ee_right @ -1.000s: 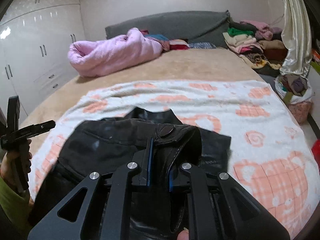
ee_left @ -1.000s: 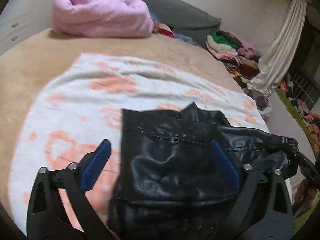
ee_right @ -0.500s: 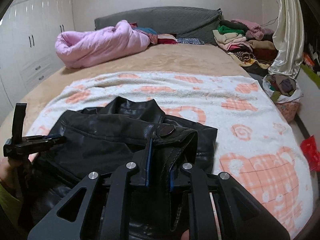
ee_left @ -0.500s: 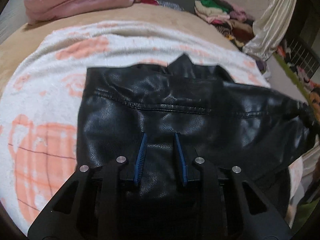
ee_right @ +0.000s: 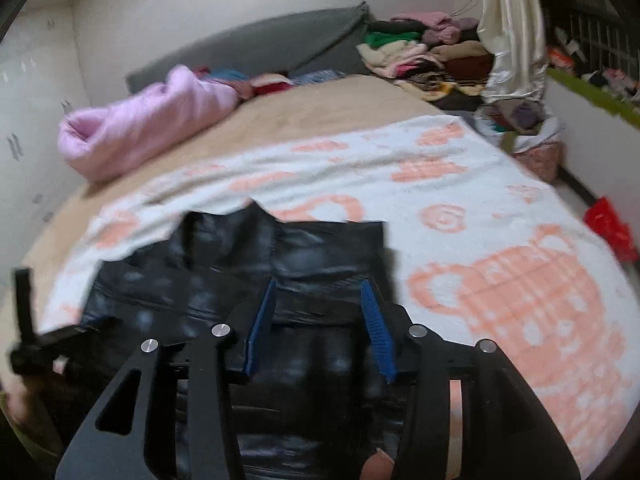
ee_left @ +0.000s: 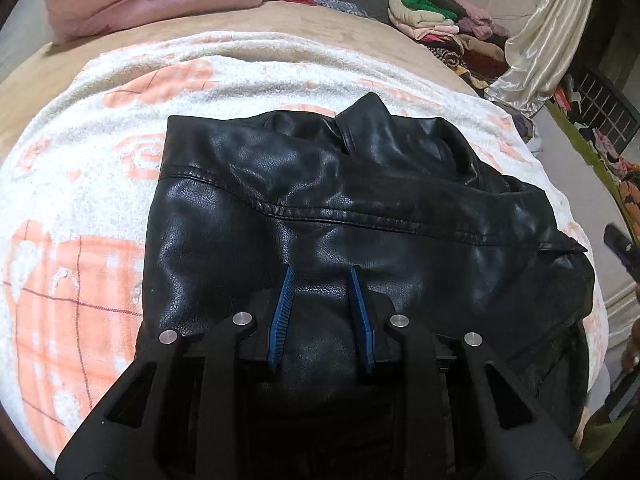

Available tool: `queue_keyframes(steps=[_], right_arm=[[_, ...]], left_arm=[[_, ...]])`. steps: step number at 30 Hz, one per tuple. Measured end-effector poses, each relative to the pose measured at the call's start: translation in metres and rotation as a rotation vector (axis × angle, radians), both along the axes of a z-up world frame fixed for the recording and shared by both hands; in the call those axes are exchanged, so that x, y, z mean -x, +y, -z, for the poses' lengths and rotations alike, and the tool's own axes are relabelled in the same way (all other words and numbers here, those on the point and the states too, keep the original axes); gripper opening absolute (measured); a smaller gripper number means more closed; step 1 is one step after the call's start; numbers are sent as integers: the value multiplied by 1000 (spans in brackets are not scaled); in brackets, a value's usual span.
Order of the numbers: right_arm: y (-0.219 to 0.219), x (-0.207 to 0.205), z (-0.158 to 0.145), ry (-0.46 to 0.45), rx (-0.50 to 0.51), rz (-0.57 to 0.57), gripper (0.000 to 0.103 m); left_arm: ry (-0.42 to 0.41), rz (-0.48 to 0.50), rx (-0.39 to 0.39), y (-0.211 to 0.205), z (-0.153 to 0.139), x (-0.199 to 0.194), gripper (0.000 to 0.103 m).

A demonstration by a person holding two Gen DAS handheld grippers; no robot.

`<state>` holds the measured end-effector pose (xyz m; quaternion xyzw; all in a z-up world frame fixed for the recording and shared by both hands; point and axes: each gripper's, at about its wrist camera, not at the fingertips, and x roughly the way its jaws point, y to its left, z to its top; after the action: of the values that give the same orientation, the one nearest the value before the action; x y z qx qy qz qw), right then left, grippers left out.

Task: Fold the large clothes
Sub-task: 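Grasp the jacket hem with the right tool while the left tool grasps it too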

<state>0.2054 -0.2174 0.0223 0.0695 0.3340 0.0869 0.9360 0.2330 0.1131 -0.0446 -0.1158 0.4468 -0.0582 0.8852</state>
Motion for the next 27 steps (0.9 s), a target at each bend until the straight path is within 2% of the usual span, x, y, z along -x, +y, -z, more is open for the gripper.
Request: queue_keyframes(steps=[6,9,14,16,19,23,24,25,27], right_arm=[[67,-24,2,27,122,-179,43],[85,-41,17,80,170,-186,43],[86,-62,55,205,232,-158,41],[81,-68,72,247,222,-149,38],[79,-71,79,244,203,-141,38],[73,-59,61,197,136,-158,44],[70,-53,54,182,115,-163,48],[69,-48,48,166,103,-165,49],[66,-35,36,132,75,-183,56]], left_arm=[[-1,-5,7,2,-1,0,21],[-3,-2,-10,0,-1,1,21],[-3,0,-13,-2,-1,0,21],[-4,1,-8,-2,-1,0,21],[-4,2,-8,-2,-1,0,21],[-15,-6,5,2,-7,3,21],[-28,-5,9,2,-12,6,26],[-36,1,19,1,-15,8,37],[-51,24,39,-4,-23,14,46]])
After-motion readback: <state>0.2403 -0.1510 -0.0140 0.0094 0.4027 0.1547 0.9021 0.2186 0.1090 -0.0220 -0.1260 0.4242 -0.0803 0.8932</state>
